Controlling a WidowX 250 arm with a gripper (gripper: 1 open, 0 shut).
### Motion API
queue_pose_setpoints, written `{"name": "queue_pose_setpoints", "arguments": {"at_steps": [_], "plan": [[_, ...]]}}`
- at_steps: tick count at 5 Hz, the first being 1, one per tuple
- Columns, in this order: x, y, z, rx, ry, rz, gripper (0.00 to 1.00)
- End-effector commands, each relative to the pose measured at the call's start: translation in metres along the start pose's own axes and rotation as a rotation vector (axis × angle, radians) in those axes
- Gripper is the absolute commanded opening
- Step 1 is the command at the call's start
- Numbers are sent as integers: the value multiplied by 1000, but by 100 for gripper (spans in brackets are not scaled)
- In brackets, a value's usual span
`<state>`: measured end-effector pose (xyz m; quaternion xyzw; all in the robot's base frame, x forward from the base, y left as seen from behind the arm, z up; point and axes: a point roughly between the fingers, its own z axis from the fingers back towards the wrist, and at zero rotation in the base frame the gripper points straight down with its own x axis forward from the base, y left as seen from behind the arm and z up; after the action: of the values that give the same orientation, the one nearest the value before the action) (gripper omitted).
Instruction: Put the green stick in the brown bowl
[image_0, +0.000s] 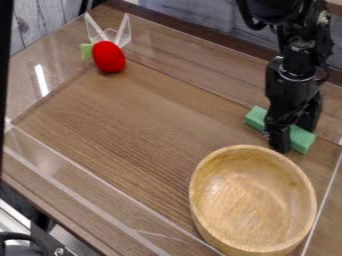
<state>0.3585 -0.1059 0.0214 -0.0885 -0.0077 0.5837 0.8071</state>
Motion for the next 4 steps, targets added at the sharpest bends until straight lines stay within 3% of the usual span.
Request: {"name": "queue_pose_setpoints", "arguments": {"at_steps": [1, 3, 4], "plan": [[11, -11, 8, -61, -19, 23, 100], [31, 2, 10, -72, -28, -17, 100], [21, -7, 7, -88, -40, 14, 100]]}}
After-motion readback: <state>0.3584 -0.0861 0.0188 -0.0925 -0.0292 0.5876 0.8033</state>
